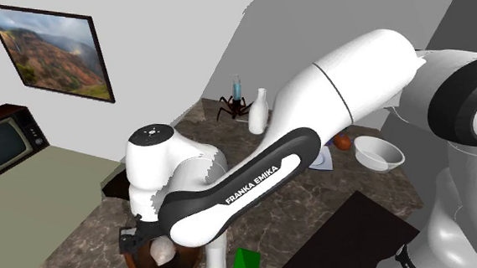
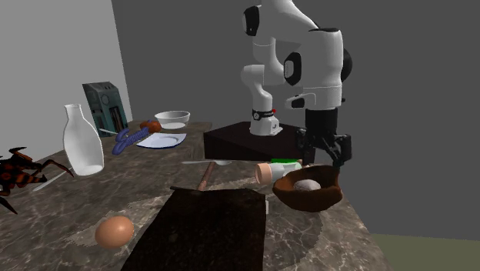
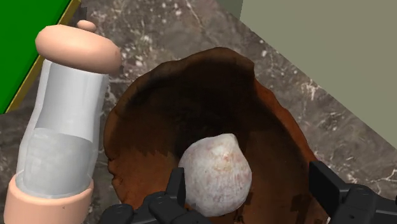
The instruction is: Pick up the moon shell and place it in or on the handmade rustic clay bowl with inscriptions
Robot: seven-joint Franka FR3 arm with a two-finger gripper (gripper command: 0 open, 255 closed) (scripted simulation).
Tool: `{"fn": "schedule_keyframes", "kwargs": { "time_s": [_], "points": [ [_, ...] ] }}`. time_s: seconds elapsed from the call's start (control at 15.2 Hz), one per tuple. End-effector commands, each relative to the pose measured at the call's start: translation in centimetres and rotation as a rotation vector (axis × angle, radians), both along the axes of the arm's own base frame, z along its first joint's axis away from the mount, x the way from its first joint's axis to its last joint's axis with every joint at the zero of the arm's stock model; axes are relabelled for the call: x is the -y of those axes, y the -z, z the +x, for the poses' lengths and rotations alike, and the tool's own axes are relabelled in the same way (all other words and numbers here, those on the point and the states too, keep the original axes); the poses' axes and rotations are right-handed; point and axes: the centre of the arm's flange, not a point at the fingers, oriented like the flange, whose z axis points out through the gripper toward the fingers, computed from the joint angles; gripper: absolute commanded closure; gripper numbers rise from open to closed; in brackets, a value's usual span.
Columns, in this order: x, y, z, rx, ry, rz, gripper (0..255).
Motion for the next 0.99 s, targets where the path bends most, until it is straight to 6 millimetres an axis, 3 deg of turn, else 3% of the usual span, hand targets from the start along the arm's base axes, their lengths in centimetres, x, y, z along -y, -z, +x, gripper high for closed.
{"fn": "schedule_keyframes", "kwargs": {
  "time_s": [0.0,0.13,0.4,0.92],
  "points": [
    [0.0,0.0,0.0,0.000,0.000,0.000,0],
    [0.0,0.0,0.0,0.000,0.000,0.000,0],
    [0.6,-5.0,-0.1,0.000,0.000,0.000,0],
    [0.6,-5.0,-0.1,0.000,0.000,0.000,0]
  ]
}}
